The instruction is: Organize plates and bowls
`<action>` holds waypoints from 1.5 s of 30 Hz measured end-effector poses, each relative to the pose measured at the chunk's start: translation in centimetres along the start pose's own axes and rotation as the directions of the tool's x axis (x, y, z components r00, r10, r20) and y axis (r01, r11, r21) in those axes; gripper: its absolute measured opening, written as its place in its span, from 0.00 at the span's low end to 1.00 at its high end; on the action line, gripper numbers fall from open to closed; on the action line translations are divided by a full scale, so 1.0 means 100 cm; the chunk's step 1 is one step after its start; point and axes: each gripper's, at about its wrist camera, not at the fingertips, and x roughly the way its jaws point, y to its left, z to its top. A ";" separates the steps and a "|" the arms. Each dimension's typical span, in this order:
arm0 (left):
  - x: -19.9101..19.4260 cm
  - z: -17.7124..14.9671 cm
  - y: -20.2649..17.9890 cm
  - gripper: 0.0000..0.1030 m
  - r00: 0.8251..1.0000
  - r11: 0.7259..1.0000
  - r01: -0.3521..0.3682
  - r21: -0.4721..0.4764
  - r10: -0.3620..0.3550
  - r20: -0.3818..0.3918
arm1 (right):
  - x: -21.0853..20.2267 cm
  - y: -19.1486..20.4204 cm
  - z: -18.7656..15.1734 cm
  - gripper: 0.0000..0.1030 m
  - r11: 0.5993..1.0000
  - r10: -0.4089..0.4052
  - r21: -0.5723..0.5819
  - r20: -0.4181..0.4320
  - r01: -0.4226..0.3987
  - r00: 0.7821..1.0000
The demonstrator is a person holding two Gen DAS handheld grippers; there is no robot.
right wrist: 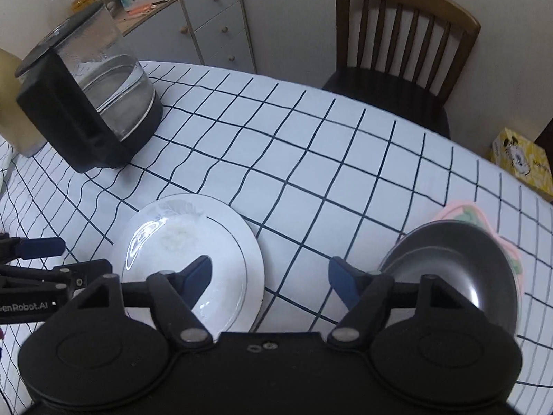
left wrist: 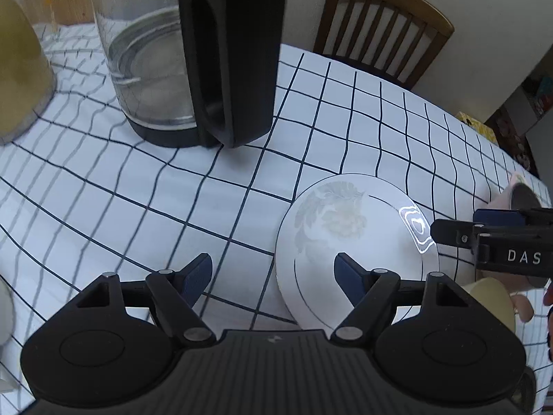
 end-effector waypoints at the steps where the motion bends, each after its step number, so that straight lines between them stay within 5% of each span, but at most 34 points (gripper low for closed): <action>1: 0.003 0.000 0.001 0.67 1.000 1.000 0.008 -0.008 -0.008 -0.005 | 0.001 0.000 0.000 0.70 1.000 0.005 -0.002 0.010 -0.005 1.000; 4: 0.013 0.000 0.001 0.55 0.999 1.000 0.016 -0.017 -0.016 -0.038 | 0.008 0.002 0.004 0.61 1.000 0.024 -0.014 -0.008 -0.024 1.000; 13: 0.023 -0.005 0.004 0.43 0.997 0.998 0.043 -0.046 -0.046 -0.067 | 0.019 0.009 0.014 0.57 0.997 0.006 -0.073 -0.019 -0.007 1.000; 15: 0.024 -0.005 0.005 0.42 0.996 0.998 0.045 -0.050 -0.048 -0.068 | 0.019 0.012 0.016 0.44 0.994 0.027 -0.106 -0.021 -0.030 0.999; 22: 0.023 -0.007 0.004 0.40 0.995 0.997 0.066 -0.046 -0.069 -0.072 | 0.032 0.010 0.014 0.44 0.996 0.050 -0.076 -0.062 -0.054 0.997; 30: 0.024 -0.008 0.003 0.18 0.994 0.995 0.079 -0.057 -0.083 -0.072 | 0.039 0.008 0.008 0.35 0.994 0.076 -0.076 -0.086 -0.083 0.993; 32: 0.024 -0.008 0.005 0.17 0.994 0.993 0.085 -0.077 -0.091 -0.068 | 0.038 0.006 0.008 0.23 0.993 0.083 -0.074 -0.085 -0.089 0.993; 45: 0.012 -0.006 0.013 0.16 0.997 0.993 0.066 -0.097 -0.068 -0.025 | 0.029 -0.004 0.005 0.15 0.989 0.150 0.002 -0.052 -0.150 0.987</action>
